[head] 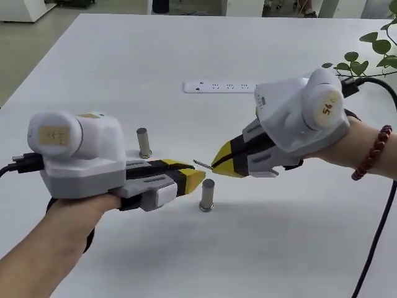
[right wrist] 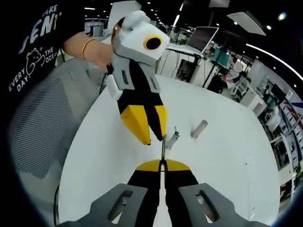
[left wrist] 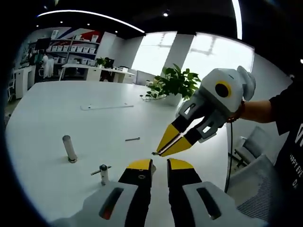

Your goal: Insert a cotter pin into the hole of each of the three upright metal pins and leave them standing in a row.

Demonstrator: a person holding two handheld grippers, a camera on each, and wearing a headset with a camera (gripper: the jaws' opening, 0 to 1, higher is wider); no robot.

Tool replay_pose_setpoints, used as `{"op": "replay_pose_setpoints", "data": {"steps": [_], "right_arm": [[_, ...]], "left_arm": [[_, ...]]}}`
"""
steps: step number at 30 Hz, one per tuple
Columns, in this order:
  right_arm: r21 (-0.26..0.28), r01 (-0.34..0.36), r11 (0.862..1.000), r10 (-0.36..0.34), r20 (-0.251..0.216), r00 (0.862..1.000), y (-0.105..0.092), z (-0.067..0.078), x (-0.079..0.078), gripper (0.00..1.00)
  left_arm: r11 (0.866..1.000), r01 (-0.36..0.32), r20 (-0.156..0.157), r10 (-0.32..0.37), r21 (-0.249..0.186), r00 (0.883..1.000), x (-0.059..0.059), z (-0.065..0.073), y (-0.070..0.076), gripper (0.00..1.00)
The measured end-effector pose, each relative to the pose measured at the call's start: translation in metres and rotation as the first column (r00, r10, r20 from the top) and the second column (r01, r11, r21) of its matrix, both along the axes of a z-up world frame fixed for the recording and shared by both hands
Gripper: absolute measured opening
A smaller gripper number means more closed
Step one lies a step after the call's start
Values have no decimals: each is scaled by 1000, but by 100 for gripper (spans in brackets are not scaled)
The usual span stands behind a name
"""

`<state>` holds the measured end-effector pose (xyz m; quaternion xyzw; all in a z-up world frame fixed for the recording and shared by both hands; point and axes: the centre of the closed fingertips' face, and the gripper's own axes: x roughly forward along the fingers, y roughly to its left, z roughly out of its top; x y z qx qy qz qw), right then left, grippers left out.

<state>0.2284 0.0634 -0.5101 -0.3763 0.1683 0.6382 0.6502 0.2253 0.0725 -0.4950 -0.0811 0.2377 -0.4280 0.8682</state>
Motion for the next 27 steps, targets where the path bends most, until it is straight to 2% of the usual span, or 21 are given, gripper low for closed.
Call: {"op": "replay_pose_setpoints", "data": {"steps": [13, 18, 27], "right_arm": [[-13, -59, 998, 60, 43, 997, 4, 2, -8, 0], [-14, -66, 998, 66, 52, 996, 5, 3, -8, 0], [-18, -68, 998, 69, 58, 996, 6, 2, -8, 0]], "left_arm": [[1000, -5, -13, 5, -20, 1000, 0, 2, -2, 5], [1000, -2, -14, 1, -21, 1000, -1, 2, -2, 3], [999, -4, -34, 3, -33, 999, -1, 1, -2, 0]]}}
